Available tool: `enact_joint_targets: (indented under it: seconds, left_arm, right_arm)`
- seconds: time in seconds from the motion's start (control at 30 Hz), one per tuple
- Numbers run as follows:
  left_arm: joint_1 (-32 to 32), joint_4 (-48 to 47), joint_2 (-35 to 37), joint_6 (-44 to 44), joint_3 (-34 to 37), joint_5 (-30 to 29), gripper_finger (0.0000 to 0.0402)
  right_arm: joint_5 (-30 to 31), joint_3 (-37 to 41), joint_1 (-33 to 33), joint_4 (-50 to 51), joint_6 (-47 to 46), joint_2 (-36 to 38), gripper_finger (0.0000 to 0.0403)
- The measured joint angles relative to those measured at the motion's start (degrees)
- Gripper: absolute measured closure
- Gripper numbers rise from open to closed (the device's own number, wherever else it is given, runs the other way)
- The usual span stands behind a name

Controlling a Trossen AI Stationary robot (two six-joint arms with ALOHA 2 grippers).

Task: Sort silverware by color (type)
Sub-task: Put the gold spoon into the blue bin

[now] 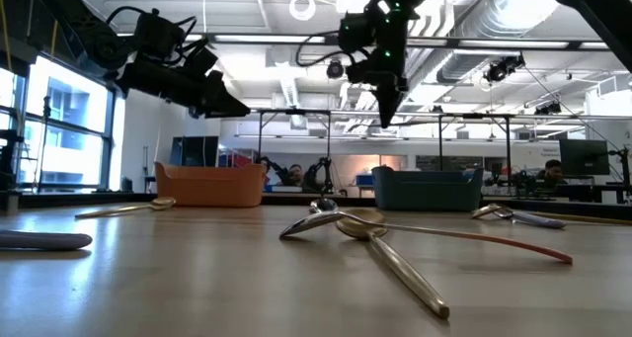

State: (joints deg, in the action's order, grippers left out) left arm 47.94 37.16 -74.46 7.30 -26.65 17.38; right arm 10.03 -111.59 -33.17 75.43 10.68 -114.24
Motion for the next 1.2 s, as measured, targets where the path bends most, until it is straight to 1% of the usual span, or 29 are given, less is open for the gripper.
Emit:
enact_joint_targets:
  seconds: [0.07, 0.13, 0.2, 0.27, 0.37, 0.43, 0.53, 0.6, 0.7, 0.8, 0.93, 1.2]
  left_arm:
    - [0.02, -0.25, 0.0, 0.78, 0.0, -0.02, 0.0273]
    - [0.0, -0.89, 0.0, 0.73, 0.0, -0.02, 0.0273]
    - [0.0, -1.34, 0.0, 0.5, 0.0, -0.02, 0.0273]
    - [-0.01, -1.81, 0.0, 0.47, 0.0, 0.01, 0.0273]
    - [-0.02, -1.6, 0.0, 0.42, 0.0, -0.02, 0.0273]
    - [-0.02, -1.22, 0.0, -0.54, 0.0, 0.01, 0.0273]
    - [-0.02, -1.16, 0.0, -2.16, 0.0, 0.03, 0.0273]
    - [-0.15, -1.18, 0.0, -2.56, 0.0, 0.03, 0.0273]
    - [-0.36, -1.41, 0.0, -3.42, 0.0, 0.02, 0.0273]
    - [-0.97, -1.59, 0.0, -5.14, 0.0, 0.13, 0.0273]
    - [-2.08, -0.95, 0.0, -5.11, 0.0, 0.16, 0.0273]
    - [-4.03, -1.67, 0.0, -5.15, 0.0, 0.07, 0.0273]
  right_arm:
    - [-0.89, 0.12, -1.57, 1.74, 0.01, 0.0, 0.0398]
    - [-0.81, 2.73, -2.53, 0.62, -0.09, 0.73, 0.0398]
    - [-1.39, 8.83, -2.86, -3.26, 1.08, 2.71, 0.0399]
    - [-2.72, 17.23, -3.16, -10.34, 2.67, 5.93, 0.04]
    - [-2.76, 28.98, -3.33, -20.13, 4.88, 12.0, 0.04]
    - [-4.8, 34.42, -4.08, -25.0, 5.65, 16.26, 0.0401]
    - [-5.31, 39.94, -5.73, -27.96, 6.75, 20.36, 0.0401]
    - [-5.56, 42.0, -7.15, -30.7, 7.81, 21.4, 0.0401]
    - [-7.1, 43.11, -9.17, -33.48, 9.65, 21.27, 0.0402]
    - [-8.35, 43.32, -11.44, -33.49, 11.18, 19.74, 0.0402]
    - [-10.43, 43.32, -13.86, -33.8, 12.17, 18.43, 0.0402]
    - [-10.85, 43.32, -14.86, -34.51, 14.19, 15.27, 0.0402]
